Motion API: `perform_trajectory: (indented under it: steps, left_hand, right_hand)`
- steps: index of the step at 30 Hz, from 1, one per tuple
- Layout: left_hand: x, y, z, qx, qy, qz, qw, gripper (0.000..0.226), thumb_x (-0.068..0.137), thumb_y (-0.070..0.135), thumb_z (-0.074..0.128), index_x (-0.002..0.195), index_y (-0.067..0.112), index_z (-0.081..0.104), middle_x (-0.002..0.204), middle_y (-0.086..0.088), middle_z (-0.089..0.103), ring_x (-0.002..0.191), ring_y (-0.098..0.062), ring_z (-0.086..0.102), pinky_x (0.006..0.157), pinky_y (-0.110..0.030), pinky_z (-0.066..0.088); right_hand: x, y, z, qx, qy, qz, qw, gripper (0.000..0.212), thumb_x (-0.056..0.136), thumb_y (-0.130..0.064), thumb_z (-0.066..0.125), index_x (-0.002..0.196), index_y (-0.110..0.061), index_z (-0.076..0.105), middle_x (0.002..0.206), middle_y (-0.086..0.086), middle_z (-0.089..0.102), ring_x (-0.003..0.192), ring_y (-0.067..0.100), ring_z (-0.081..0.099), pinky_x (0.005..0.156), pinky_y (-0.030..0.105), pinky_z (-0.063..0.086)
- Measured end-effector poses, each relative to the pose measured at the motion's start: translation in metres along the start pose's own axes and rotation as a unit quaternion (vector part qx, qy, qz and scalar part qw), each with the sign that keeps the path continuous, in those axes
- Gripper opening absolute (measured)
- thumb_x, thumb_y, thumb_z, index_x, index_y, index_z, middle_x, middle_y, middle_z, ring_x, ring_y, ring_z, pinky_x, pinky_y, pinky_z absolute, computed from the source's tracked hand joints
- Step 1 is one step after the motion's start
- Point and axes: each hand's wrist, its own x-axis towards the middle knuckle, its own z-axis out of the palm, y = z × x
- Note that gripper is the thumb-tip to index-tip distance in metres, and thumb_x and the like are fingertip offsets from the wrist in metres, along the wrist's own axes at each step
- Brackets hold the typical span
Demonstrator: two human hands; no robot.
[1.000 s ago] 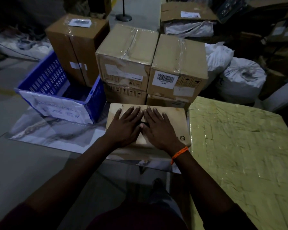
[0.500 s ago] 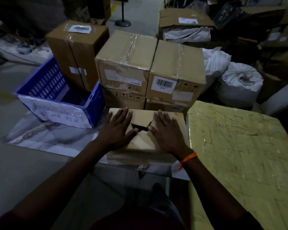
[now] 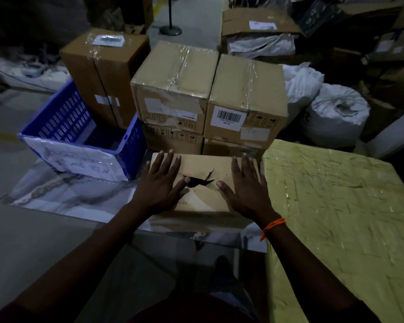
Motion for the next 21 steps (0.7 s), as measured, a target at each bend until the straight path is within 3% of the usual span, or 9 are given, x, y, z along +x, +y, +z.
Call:
perform_trajectory:
  steps: [3, 5, 7, 9, 12, 14, 16, 18, 21]
  left_hand:
    - [-0.005, 0.007, 0.001, -0.079, 0.118, -0.009, 0.990, 0.077, 0.104, 0.065, 0.022, 0.162, 0.019, 0.004, 0.170, -0.020, 0.002, 0.157, -0.039, -0.001, 0.123, -0.053, 0.003]
    - [-0.008, 0.010, 0.000, -0.224, 0.137, -0.155, 0.952, 0.075, 0.104, 0.056, 0.042, 0.163, 0.017, 0.016, 0.170, -0.017, 0.011, 0.157, -0.035, 0.010, 0.125, -0.050, 0.012]
    - [-0.013, 0.008, -0.001, -0.346, 0.138, -0.211, 0.903, 0.062, 0.104, 0.051, 0.048, 0.154, 0.017, 0.034, 0.157, -0.012, 0.040, 0.144, -0.032, 0.040, 0.113, -0.046, 0.040]
    - [-0.023, 0.010, -0.005, -0.414, 0.132, -0.203, 0.878, 0.038, 0.106, 0.045, 0.046, 0.136, 0.022, 0.049, 0.128, 0.000, 0.059, 0.114, -0.016, 0.062, 0.090, -0.030, 0.050]
    - [-0.035, 0.013, -0.007, -0.434, 0.129, -0.177, 0.874, 0.029, 0.105, 0.050, 0.046, 0.131, 0.037, 0.046, 0.122, 0.009, 0.060, 0.101, -0.001, 0.060, 0.086, -0.023, 0.048]
    - [-0.041, 0.013, -0.006, -0.441, 0.140, -0.174, 0.869, 0.029, 0.104, 0.051, 0.048, 0.131, 0.040, 0.047, 0.123, 0.011, 0.061, 0.099, 0.005, 0.059, 0.084, -0.019, 0.047]
    - [-0.048, 0.013, -0.006, -0.454, 0.170, -0.157, 0.861, 0.029, 0.103, 0.052, 0.051, 0.130, 0.040, 0.051, 0.123, 0.013, 0.064, 0.101, 0.006, 0.061, 0.087, -0.025, 0.054]
    - [-0.055, 0.012, -0.005, -0.467, 0.203, -0.119, 0.852, 0.036, 0.103, 0.051, 0.053, 0.136, 0.037, 0.052, 0.128, 0.010, 0.065, 0.111, -0.003, 0.064, 0.089, -0.031, 0.057]
    - [-0.064, 0.015, -0.006, -0.516, 0.242, -0.136, 0.810, 0.036, 0.104, 0.046, 0.054, 0.136, 0.030, 0.051, 0.127, 0.012, 0.062, 0.116, -0.005, 0.062, 0.083, -0.022, 0.055]
  right_hand:
    - [0.000, 0.002, -0.005, 0.179, 0.094, 0.121, 0.972, 0.095, 0.096, -0.068, 0.051, 0.166, -0.022, 0.007, 0.173, 0.011, 0.002, 0.159, 0.030, 0.009, 0.122, 0.047, 0.024]
    - [0.002, 0.006, -0.011, 0.279, 0.120, 0.206, 0.930, 0.088, 0.095, -0.055, 0.065, 0.160, -0.011, 0.028, 0.161, 0.018, 0.038, 0.146, 0.036, 0.040, 0.111, 0.040, 0.039]
    - [0.002, 0.012, -0.012, 0.355, 0.080, 0.262, 0.894, 0.082, 0.092, -0.058, 0.067, 0.152, -0.007, 0.041, 0.143, 0.014, 0.059, 0.130, 0.035, 0.057, 0.098, 0.034, 0.045]
    - [-0.003, 0.015, -0.012, 0.398, 0.055, 0.279, 0.872, 0.092, 0.083, -0.075, 0.064, 0.148, -0.012, 0.047, 0.137, 0.009, 0.065, 0.124, 0.033, 0.062, 0.101, 0.038, 0.050]
    - [-0.013, 0.022, -0.003, 0.416, 0.057, 0.264, 0.868, 0.108, 0.063, -0.099, 0.054, 0.143, -0.027, 0.055, 0.131, 0.002, 0.069, 0.119, 0.027, 0.066, 0.103, 0.050, 0.054]
    - [-0.023, 0.017, -0.006, 0.430, 0.069, 0.250, 0.865, 0.104, 0.066, -0.098, 0.053, 0.143, -0.029, 0.055, 0.135, -0.001, 0.067, 0.122, 0.025, 0.063, 0.106, 0.050, 0.051]
    - [-0.033, 0.011, -0.010, 0.434, 0.093, 0.250, 0.861, 0.095, 0.077, -0.092, 0.051, 0.146, -0.026, 0.053, 0.141, 0.002, 0.063, 0.126, 0.028, 0.060, 0.109, 0.050, 0.048]
    - [-0.042, 0.009, -0.012, 0.453, 0.128, 0.242, 0.849, 0.074, 0.091, -0.080, 0.048, 0.139, -0.024, 0.057, 0.130, 0.006, 0.067, 0.116, 0.031, 0.064, 0.102, 0.049, 0.051]
    - [-0.055, 0.001, -0.013, 0.536, 0.154, 0.242, 0.794, 0.050, 0.097, -0.071, 0.047, 0.114, -0.028, 0.066, 0.106, 0.004, 0.072, 0.099, 0.029, 0.069, 0.087, 0.045, 0.055]
